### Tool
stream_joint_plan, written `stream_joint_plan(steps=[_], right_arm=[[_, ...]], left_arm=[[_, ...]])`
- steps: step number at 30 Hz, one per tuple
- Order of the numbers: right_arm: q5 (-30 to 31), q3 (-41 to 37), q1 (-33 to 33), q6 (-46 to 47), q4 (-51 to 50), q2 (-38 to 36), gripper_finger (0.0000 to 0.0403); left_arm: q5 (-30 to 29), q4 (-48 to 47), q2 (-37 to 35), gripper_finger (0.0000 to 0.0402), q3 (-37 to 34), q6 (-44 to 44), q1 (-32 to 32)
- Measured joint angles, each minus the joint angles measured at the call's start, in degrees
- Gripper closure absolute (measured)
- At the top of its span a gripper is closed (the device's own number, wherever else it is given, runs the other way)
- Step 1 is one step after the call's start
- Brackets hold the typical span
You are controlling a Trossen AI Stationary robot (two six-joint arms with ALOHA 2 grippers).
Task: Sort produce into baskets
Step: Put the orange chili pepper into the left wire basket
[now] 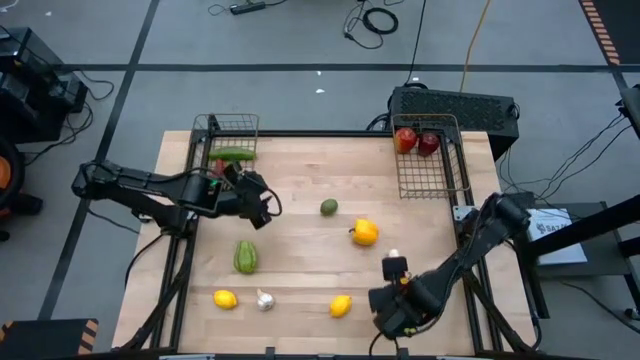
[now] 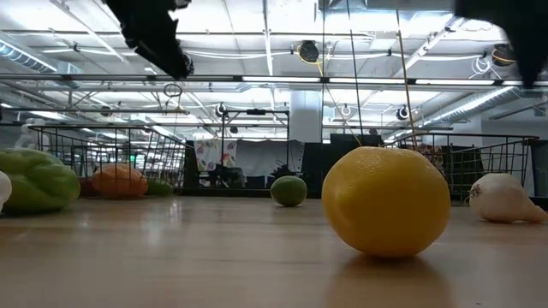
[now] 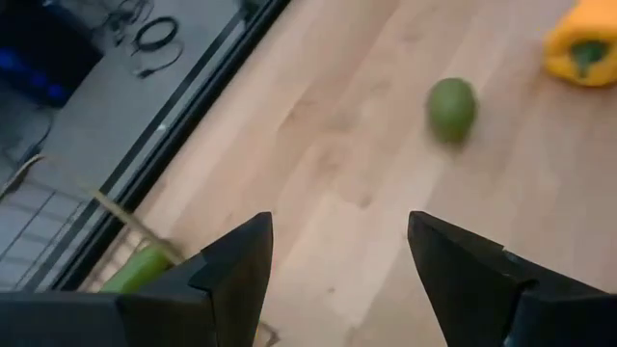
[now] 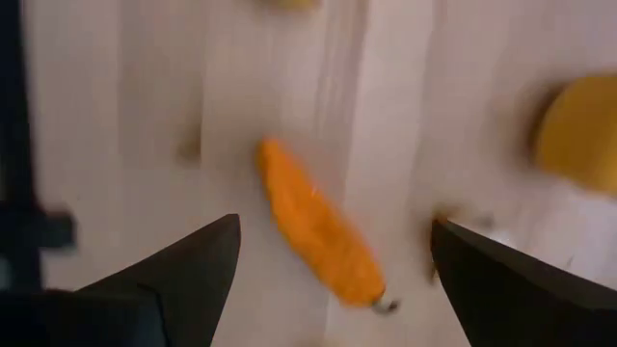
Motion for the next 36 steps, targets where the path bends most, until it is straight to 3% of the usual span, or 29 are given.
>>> stream_joint_plan(steps=[8, 15, 24, 36], right_arm=[[-2.7, -0.1, 4.9, -1.3, -11.4, 7.5, 0.0086], [4.4, -3.5, 5.7, -6.4, -7.5, 7.6, 0.0088], [2.9, -12.3, 5.0, -8.1, -1.3, 7.6, 0.0096], [3.1, -13.2, 3.4, -10.6, 0.2, 7.6, 0.0212]], left_arm=[[0.2, 4.9, 0.0, 0.0152, 0.0, 1.5, -2.3], [0.4, 6.9, 0.0, 0.0152, 0.0, 1.9, -2.6], [0.7, 6.8, 0.0, 0.0152, 0.0, 2.4, -4.2], [0.7, 6.8, 0.0, 0.0152, 0.0, 2.4, -4.2]])
